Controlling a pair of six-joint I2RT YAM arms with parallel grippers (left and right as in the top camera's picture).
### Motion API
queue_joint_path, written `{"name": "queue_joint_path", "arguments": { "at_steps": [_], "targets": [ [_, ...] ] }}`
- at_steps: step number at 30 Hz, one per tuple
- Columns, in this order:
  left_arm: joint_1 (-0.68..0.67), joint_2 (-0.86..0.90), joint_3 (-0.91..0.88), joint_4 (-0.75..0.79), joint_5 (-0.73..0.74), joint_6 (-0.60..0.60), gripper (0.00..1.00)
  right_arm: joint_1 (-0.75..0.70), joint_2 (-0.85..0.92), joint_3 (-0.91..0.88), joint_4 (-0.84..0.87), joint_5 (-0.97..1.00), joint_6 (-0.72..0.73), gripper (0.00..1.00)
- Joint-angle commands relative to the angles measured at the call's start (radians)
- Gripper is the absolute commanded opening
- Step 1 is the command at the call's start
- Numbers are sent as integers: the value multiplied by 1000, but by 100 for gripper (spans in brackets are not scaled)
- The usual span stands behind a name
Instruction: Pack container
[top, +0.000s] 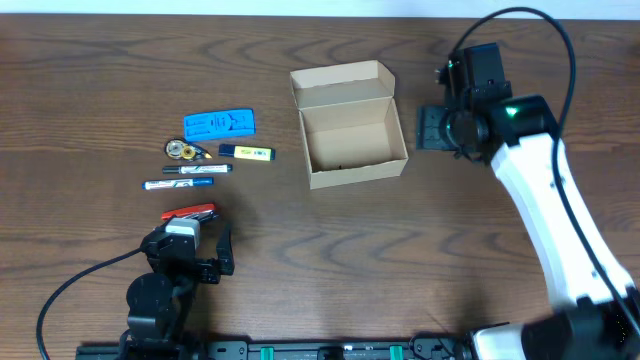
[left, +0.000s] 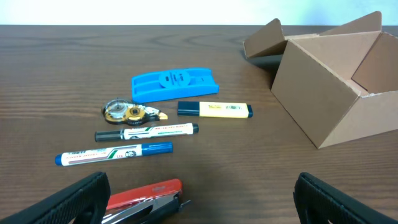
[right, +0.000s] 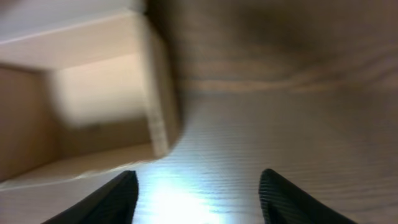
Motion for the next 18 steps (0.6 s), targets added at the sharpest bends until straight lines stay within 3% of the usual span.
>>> {"name": "queue_joint_path", "arguments": {
  "at_steps": [1, 10, 18],
  "targets": [
    [6, -5, -23, -3, -14, 0, 95, -53, 75, -46, 27, 5, 13, 53],
    [6, -5, -23, -3, -14, 0, 95, -35, 234, -51, 76, -57, 8, 51],
    [6, -5, -23, -3, -14, 0, 95, 18, 251, -51, 79, -100, 4, 53]
  ]
}}
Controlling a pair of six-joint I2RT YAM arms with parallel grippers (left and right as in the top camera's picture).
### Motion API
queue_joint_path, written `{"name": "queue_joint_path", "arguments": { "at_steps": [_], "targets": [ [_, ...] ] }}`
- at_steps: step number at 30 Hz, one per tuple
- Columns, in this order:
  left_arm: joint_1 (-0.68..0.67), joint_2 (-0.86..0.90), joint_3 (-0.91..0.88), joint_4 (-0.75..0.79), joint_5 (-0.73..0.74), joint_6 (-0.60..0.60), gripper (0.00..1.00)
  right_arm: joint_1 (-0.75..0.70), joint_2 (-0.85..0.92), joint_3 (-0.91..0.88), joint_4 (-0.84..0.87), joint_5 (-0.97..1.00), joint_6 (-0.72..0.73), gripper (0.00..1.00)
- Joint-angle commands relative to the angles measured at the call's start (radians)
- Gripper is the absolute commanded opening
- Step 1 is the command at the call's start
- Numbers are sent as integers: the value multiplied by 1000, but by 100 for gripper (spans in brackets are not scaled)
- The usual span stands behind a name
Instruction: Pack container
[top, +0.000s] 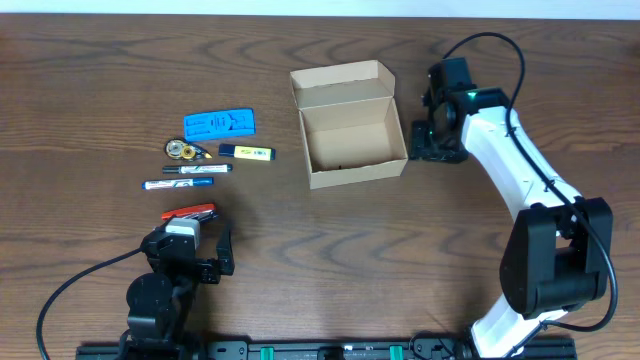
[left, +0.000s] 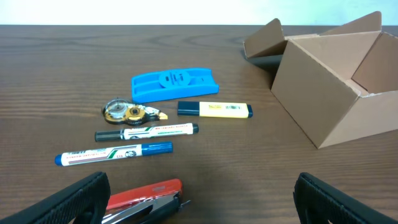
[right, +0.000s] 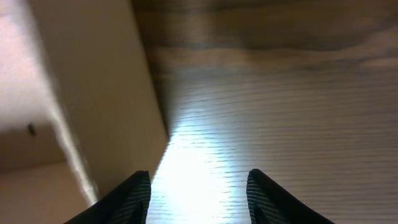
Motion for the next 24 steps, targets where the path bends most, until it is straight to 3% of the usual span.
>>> {"name": "queue_joint_path", "arguments": {
  "at_steps": [1, 8, 12, 18, 24],
  "targets": [
    [6, -5, -23, -3, -14, 0, 95, 29, 5, -2, -1, -33, -2, 53],
    [6, -5, -23, -3, -14, 0, 95, 33, 3, -2, -21, 5, -2, 57],
    [6, -5, -23, -3, -14, 0, 95, 32, -37, 47, -119, 35, -17, 56],
    [6, -5, -23, -3, -14, 0, 95, 31, -241, 104, -171, 35, -85, 66],
    [6, -5, -23, -3, -14, 0, 95, 19, -446, 104, -209, -32, -86, 67]
  ]
}}
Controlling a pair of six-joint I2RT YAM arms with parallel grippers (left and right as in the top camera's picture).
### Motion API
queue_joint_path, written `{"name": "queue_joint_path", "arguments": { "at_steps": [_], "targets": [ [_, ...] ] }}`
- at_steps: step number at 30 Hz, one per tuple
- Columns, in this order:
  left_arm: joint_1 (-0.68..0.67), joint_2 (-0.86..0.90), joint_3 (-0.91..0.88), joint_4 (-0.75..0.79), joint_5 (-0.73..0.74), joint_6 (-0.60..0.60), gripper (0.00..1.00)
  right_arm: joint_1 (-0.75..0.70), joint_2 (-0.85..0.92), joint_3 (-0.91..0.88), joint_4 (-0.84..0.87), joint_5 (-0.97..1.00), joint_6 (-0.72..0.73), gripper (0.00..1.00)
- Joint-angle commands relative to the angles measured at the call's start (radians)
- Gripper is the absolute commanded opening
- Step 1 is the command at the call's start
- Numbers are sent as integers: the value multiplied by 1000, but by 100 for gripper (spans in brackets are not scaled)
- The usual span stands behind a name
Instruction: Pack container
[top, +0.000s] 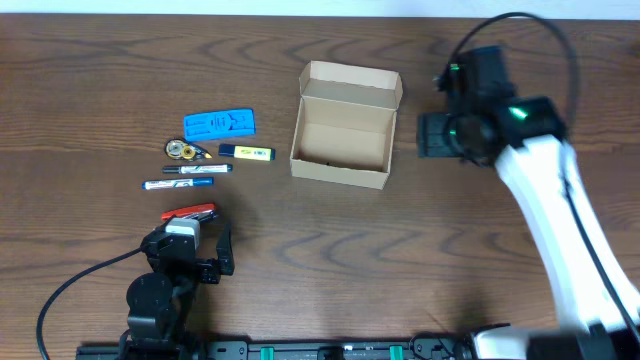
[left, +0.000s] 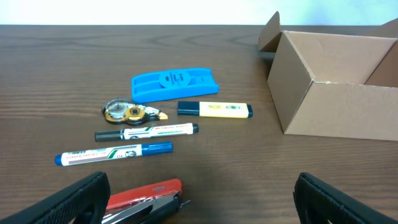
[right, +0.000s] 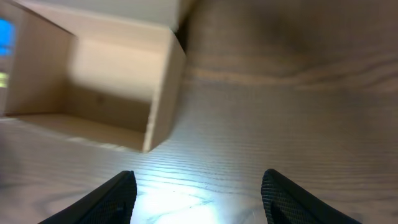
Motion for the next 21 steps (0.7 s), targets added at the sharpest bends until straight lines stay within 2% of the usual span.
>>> {"name": "queue_joint_path", "arguments": {
  "at_steps": [1, 6, 10, 16, 18, 20, 21],
  "targets": [
    [6, -5, -23, -3, -14, 0, 95, -9, -100, 8, -34, -48, -21, 67],
    [6, -5, -23, -3, -14, 0, 95, -8, -277, 8, -115, -48, -31, 71],
    [6, -5, -23, -3, -14, 0, 95, -8, -396, -23, -218, -48, -31, 71],
    [6, -5, -23, -3, -14, 0, 95, -8, -615, -223, -249, -60, -31, 73],
    [6, -5, -23, -3, -14, 0, 95, -8, -688, -280, -252, -102, -30, 80],
    [6, -5, -23, -3, -14, 0, 95, -8, -752, -315, -264, -151, -15, 99],
    [6, -5, -23, -3, -14, 0, 95, -8, -776, -323, -276, -162, 0, 99]
  ]
}}
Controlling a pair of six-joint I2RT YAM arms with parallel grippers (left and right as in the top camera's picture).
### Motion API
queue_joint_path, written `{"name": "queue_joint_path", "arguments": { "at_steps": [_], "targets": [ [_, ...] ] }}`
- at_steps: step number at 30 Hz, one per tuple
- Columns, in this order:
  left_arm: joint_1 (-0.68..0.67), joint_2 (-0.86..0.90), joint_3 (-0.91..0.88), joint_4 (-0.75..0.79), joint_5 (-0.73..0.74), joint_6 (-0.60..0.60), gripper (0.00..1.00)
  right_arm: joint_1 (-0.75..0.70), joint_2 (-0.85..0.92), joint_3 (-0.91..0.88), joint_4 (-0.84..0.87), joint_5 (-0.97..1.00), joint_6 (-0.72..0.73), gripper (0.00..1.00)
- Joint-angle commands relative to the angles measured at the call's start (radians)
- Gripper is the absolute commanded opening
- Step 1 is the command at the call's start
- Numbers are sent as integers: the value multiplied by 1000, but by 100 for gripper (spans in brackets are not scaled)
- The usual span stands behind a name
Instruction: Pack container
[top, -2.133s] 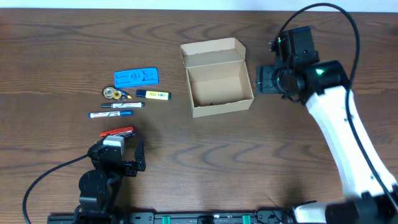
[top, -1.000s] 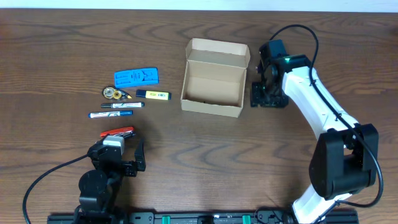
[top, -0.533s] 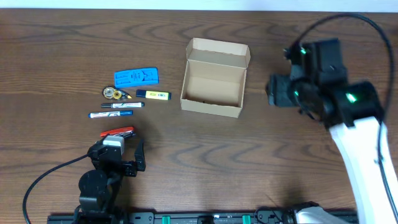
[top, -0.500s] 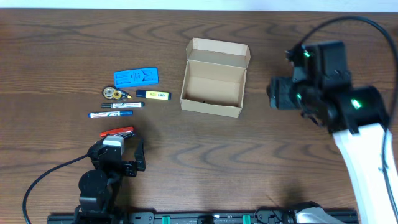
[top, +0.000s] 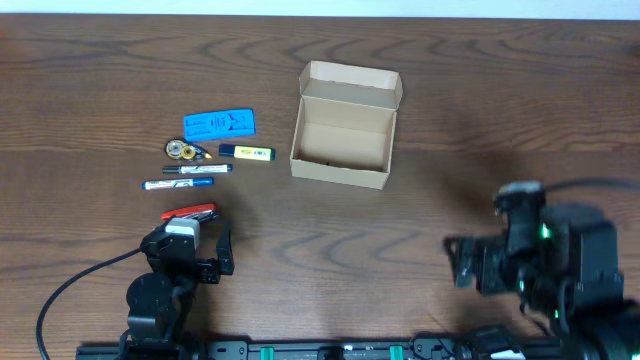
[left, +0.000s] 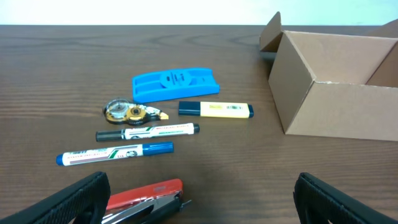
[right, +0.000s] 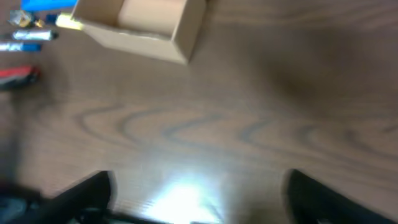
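An open cardboard box (top: 345, 125), flap raised at its far side, stands mid-table and looks nearly empty. To its left lie a blue plastic piece (top: 219, 123), a tape roller (top: 183, 150), a yellow highlighter (top: 246, 152), a black marker (top: 197, 169), a blue marker (top: 178, 184) and a red stapler (top: 189, 212). My left gripper (left: 199, 205) is open and low, with the stapler (left: 143, 195) just ahead of its left finger. My right gripper (top: 462, 264) is open at the front right, far from the box (right: 140, 22). Its view is blurred.
The dark wooden table (top: 450, 80) runs to a pale edge at the back. A black cable (top: 70, 285) trails from the left arm's base at the front left. The right arm's body (top: 560, 265) fills the front right corner.
My right gripper was up beside the box's right side. It is now drawn back to the table's front right. The box, the stationery and my left gripper are unchanged.
At first the box sat skewed with my right gripper open near its right side. Then the gripper was close against the right wall. After that the box stood shifted left and turned, with the gripper clear of it. Now the right arm is back at the front.
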Motion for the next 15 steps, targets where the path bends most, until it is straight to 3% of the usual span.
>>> {"name": "queue_joint_path", "arguments": {
  "at_steps": [1, 6, 10, 13, 15],
  "targets": [
    [6, -5, -23, -3, -11, 0, 95, -8, -75, -30, -24, -74, 32, 99],
    [6, -5, -23, -2, 39, -5, 95, -8, -115, -31, -130, -71, 77, 99],
    [6, -5, -23, 10, 187, -74, 95, -8, -115, -31, -169, -80, 76, 99],
    [6, -5, -9, 38, 308, -124, 95, -8, -110, -31, -133, -138, -31, 99],
    [6, -4, 23, 16, 305, -135, 95, -8, -100, -31, -125, -139, -50, 99]
  ]
}}
